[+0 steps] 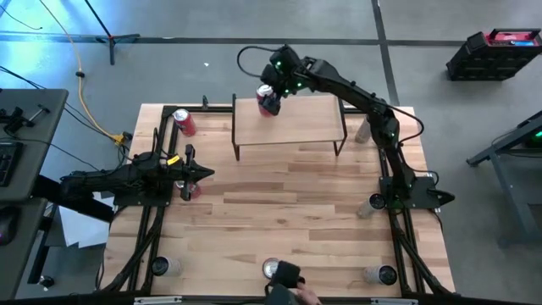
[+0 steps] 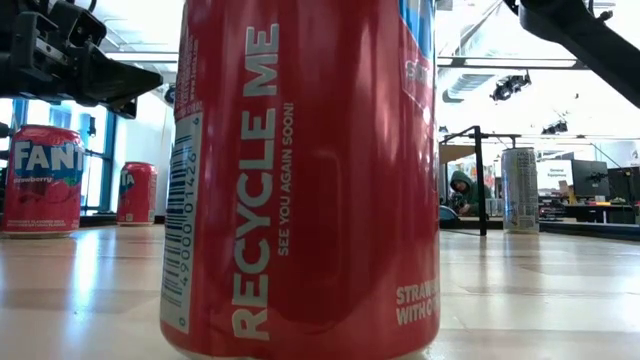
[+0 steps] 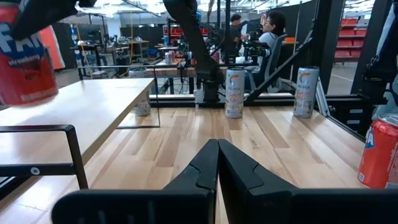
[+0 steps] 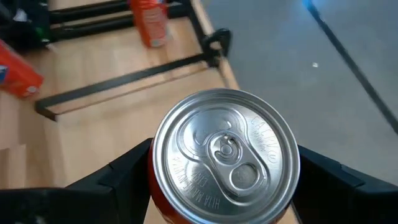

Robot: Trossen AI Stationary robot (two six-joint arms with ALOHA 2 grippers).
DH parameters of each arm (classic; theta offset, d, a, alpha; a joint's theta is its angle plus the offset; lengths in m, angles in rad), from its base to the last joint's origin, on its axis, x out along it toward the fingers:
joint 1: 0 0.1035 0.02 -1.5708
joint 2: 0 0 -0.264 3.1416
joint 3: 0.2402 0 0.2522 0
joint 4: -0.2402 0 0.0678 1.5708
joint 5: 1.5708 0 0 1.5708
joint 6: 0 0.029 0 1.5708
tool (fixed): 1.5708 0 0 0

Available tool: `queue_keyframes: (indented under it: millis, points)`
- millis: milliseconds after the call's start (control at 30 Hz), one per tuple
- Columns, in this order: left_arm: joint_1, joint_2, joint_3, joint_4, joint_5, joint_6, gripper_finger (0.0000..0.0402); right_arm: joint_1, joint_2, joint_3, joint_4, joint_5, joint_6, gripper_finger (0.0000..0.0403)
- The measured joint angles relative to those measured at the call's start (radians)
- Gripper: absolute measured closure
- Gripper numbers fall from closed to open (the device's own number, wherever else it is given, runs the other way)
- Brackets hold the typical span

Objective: Place canned beverage on shelf
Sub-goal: Put the red soda can on the shelf

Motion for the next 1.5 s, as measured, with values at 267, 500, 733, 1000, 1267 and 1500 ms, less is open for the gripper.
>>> queue_keyframes:
  millis: [267,500,733,1000,1267,1500]
  points:
    - [0.0,0.0,0.0,0.0,0.0,0.0,0.0398,-0.055,-0.013,-0.001,-0.108,-0.022,-0.054,0.0111]
    - [0.0,0.0,0.0,0.0,0.0,0.0,0.0398,-0.079,-0.015,-0.006,0.028,-0.167,-0.081,0.0111]
    - [0.0,0.0,0.0,0.0,0.0,0.0,0.0398,-0.077,-0.018,-0.006,0.008,-0.193,-0.129,0.0111]
    - [0.0,0.0,0.0,0.0,0.0,0.0,0.0398,-0.104,-0.05,-0.008,-0.089,-0.256,-0.161,0.0111]
    - [0.0,0.0,0.0,0.0,0.0,0.0,0.0398,-0.138,-0.051,-0.008,-0.159,-0.297,-0.184,0.0111]
    - [0.0,0.0,0.0,0.0,0.0,0.0,0.0398,-0.149,-0.056,-0.008,-0.149,-0.294,-0.186,0.0111]
